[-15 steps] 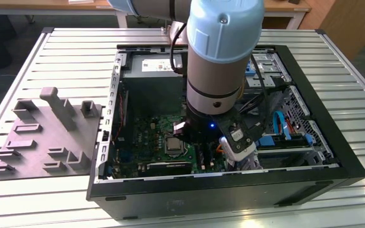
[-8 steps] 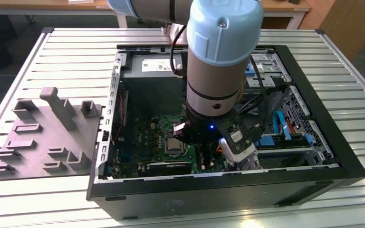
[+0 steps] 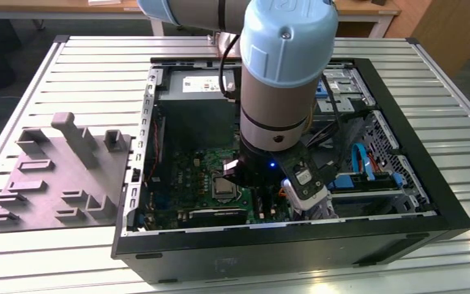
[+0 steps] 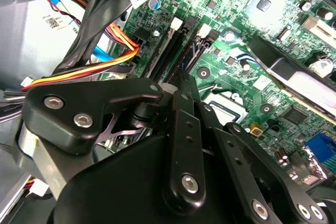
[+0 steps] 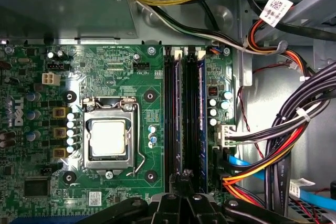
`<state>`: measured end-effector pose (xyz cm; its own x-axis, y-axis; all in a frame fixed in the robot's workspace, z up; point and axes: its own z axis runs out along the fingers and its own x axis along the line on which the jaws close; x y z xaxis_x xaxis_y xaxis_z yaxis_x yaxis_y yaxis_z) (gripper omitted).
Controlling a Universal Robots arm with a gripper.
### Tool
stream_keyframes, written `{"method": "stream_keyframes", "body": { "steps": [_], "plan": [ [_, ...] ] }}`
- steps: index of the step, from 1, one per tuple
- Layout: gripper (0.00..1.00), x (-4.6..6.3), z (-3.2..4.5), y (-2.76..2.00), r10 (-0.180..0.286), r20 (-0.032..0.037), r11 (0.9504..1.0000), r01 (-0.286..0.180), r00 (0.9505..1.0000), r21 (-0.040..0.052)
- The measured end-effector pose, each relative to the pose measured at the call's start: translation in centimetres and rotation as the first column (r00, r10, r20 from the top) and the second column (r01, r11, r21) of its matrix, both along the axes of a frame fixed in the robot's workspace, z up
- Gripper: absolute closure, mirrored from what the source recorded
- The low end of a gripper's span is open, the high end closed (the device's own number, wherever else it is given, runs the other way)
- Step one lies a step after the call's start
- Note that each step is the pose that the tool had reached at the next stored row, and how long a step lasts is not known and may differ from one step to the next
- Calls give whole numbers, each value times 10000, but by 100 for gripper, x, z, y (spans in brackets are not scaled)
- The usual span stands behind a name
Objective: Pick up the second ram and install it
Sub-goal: 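Press down the second ram until it locks into place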
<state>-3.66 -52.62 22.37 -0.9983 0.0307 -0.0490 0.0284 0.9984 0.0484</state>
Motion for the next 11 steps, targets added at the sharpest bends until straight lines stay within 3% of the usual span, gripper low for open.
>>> {"method": "stream_keyframes", "body": {
  "steps": [11],
  "plan": [
    [89,0,-38,0,0,0,10000,0,10000,2]
  ]
}}
